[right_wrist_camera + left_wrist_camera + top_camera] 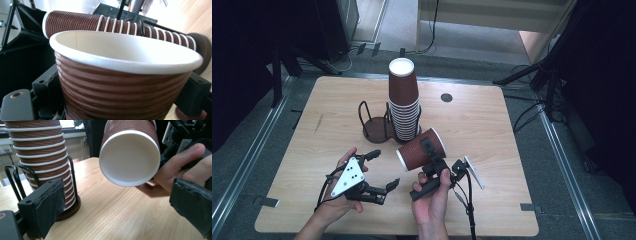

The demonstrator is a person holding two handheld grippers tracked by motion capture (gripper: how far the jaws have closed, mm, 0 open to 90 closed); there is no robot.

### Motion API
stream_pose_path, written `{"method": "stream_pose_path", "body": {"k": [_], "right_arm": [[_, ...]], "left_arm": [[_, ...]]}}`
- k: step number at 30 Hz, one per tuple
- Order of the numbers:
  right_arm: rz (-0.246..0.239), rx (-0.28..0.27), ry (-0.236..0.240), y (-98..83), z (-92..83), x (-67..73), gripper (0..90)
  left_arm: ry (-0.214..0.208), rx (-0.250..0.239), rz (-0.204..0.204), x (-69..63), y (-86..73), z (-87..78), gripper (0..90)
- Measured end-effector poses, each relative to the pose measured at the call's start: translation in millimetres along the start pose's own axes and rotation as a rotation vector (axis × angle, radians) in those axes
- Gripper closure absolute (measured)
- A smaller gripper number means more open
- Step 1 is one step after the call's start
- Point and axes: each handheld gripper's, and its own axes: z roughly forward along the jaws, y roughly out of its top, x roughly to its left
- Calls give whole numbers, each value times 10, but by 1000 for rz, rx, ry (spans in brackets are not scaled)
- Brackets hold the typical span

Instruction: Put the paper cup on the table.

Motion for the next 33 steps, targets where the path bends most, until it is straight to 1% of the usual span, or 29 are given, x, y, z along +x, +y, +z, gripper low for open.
{"method": "stream_pose_path", "body": {"k": [1, 3, 4, 6, 8, 14, 15, 16, 19, 23, 26, 29, 32, 33], "right_arm": [[-27, -1, -8, 9, -3, 1, 117], [-30, 2, -4, 29, -9, 1, 118], [-40, 3, -7, 37, -12, -1, 118], [-45, -1, 2, 46, -15, 3, 118], [-67, -4, -11, 54, -20, 13, 118], [-198, -59, -25, 92, -19, 10, 119], [-205, -57, -24, 100, -21, 12, 119], [-225, -58, -26, 105, -19, 11, 119], [-299, -65, -45, 109, -10, 23, 119], [-414, -89, -73, 106, 4, 19, 119], [-462, -100, -78, 116, 10, 6, 119], [-514, -116, -94, 123, 15, 2, 119], [-580, -123, -109, 123, 13, 1, 119], [-611, -129, -112, 122, 14, 4, 119]], "left_arm": [[1, 2, -1, 9, -5, -4, 11], [3, 3, -7, 20, -16, -8, 11], [5, 7, -5, 26, -22, -12, 11], [7, 9, -10, 34, -34, -15, 11], [12, 12, -11, 44, -42, -21, 11], [25, 9, -21, 64, -65, -51, 11], [28, 11, -20, 70, -72, -57, 11], [31, 13, -21, 78, -79, -61, 11], [39, 18, -25, 100, -100, -79, 11], [56, 20, -40, 128, -136, -107, 11], [69, 19, -47, 148, -157, -134, 11], [81, 21, -52, 166, -180, -164, 11], [96, 27, -54, 194, -211, -201, 11], [102, 26, -60, 201, -224, -216, 12]]}}
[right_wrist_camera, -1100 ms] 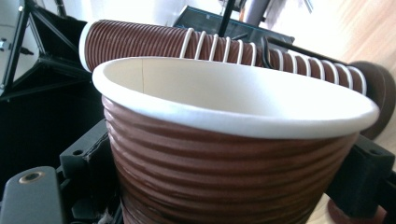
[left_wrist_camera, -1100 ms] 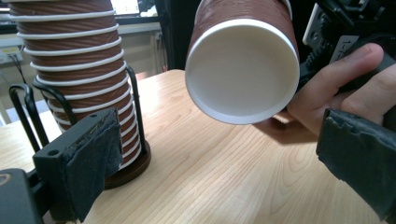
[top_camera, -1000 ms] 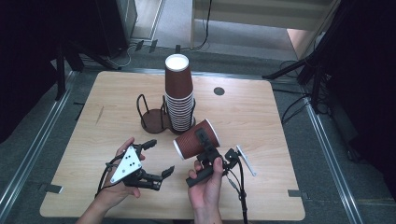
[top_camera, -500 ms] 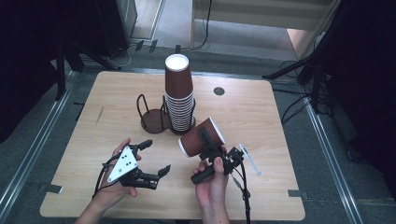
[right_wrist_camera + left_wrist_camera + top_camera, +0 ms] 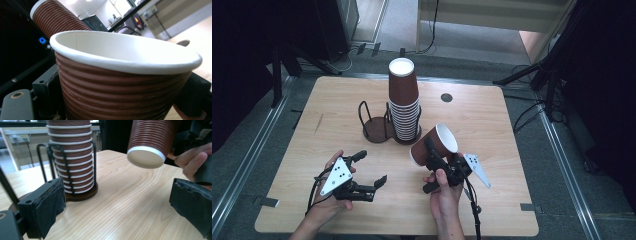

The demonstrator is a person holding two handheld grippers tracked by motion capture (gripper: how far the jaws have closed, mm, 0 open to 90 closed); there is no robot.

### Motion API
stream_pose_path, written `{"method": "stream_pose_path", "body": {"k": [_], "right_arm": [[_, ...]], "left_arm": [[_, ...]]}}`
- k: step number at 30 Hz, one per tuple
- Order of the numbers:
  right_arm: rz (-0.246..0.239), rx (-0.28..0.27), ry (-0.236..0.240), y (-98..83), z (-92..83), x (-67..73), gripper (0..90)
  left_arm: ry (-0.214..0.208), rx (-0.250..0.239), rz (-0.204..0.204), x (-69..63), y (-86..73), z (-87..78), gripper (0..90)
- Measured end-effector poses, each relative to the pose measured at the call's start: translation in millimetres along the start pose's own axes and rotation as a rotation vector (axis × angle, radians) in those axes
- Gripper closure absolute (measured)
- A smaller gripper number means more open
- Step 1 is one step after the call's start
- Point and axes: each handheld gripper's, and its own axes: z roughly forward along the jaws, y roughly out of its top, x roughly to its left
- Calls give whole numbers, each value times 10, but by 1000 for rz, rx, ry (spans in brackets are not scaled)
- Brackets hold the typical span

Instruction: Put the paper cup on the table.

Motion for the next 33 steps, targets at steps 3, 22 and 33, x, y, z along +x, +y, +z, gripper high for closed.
{"method": "stream_pose_path", "body": {"k": [3, 22, 33], "right_arm": [[-88, -13, -7, 2, -11, 11, 118], [-401, -43, -87, 54, 35, -17, 117], [-470, -47, -131, 117, 87, -118, 117]], "left_arm": [[21, 5, -5, 18, -46, -49, 12], [124, 14, -29, 235, -214, -358, 11], [177, 19, -54, 382, -272, -548, 11]]}}
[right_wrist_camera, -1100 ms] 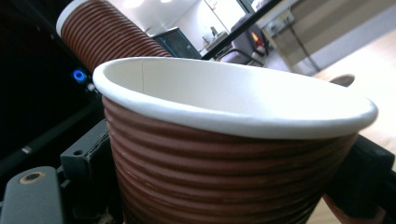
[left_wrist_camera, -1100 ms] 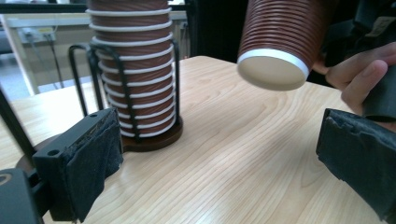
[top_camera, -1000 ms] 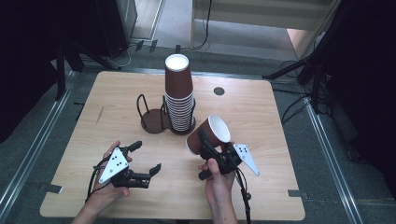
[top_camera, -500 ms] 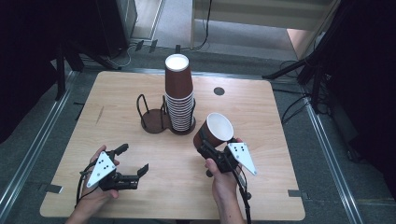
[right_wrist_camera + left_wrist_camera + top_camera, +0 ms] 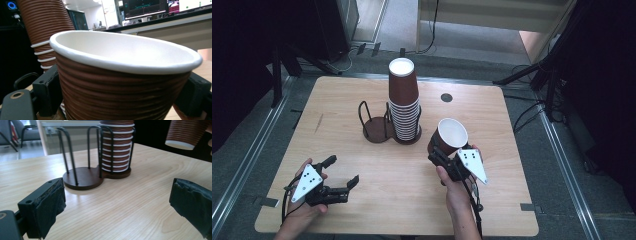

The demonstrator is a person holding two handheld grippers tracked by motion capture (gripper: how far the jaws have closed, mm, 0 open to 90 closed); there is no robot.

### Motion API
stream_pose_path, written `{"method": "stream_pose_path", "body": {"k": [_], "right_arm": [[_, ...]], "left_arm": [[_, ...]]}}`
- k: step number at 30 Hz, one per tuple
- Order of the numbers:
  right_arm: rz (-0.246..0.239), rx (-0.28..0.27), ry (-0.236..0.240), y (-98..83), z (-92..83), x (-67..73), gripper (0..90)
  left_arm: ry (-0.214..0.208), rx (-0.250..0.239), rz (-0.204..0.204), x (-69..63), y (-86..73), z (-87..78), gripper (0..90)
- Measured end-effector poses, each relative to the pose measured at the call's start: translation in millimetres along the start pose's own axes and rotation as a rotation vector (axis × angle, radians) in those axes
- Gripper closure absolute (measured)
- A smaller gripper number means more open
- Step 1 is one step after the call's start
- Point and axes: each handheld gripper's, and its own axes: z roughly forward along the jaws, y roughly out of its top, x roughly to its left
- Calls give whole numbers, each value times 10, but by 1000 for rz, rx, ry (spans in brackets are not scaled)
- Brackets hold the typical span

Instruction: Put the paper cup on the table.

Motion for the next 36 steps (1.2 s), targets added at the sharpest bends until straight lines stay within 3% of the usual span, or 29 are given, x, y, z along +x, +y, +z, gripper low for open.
{"method": "stream_pose_path", "body": {"k": [15, 36], "right_arm": [[-72, 3, -50, 51, 108, -197, 117], [-110, 13, -117, 22, 265, -495, 117]], "left_arm": [[89, 16, -16, 315, -105, -272, 12], [189, 16, -60, 628, -217, -620, 11]]}}
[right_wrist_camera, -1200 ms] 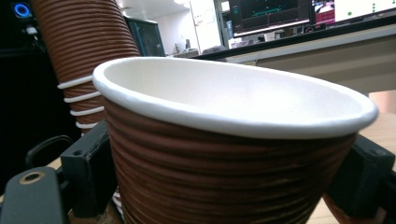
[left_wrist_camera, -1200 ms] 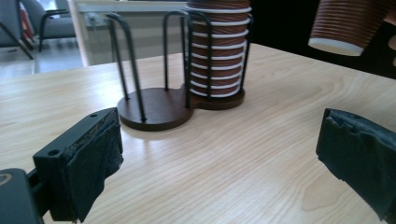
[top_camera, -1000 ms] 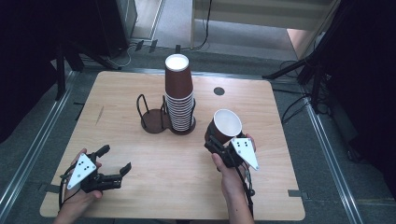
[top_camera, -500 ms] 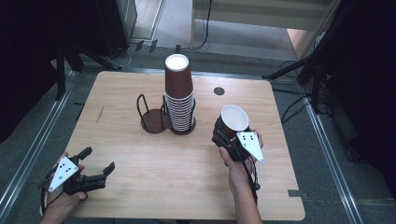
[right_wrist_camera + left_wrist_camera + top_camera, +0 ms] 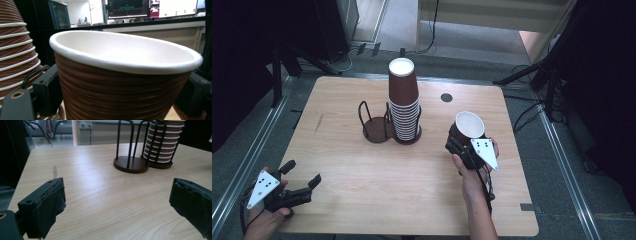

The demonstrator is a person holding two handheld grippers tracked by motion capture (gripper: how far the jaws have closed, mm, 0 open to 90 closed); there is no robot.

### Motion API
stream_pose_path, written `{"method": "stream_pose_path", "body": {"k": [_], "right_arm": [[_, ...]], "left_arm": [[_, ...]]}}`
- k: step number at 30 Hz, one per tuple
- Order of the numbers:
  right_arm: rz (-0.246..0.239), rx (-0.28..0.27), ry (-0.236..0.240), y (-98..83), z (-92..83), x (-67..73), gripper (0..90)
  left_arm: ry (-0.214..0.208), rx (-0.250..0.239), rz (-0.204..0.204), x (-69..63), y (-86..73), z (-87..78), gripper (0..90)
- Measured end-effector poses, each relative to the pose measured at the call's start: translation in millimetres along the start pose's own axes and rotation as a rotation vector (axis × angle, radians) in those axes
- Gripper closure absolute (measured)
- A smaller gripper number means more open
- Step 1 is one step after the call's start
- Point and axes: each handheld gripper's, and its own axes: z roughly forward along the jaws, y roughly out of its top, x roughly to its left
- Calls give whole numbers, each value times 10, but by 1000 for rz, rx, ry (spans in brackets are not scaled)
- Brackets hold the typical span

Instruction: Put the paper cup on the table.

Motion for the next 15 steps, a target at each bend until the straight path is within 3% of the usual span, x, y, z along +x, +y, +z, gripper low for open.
{"method": "stream_pose_path", "body": {"k": [4, 15], "right_arm": [[-37, -21, -15, -32, 48, -47, 118], [-61, -14, -22, -62, 186, -171, 119]], "left_arm": [[13, 1, -5, 40, -14, -28, 12], [19, 17, -4, 57, -53, 10, 12]]}}
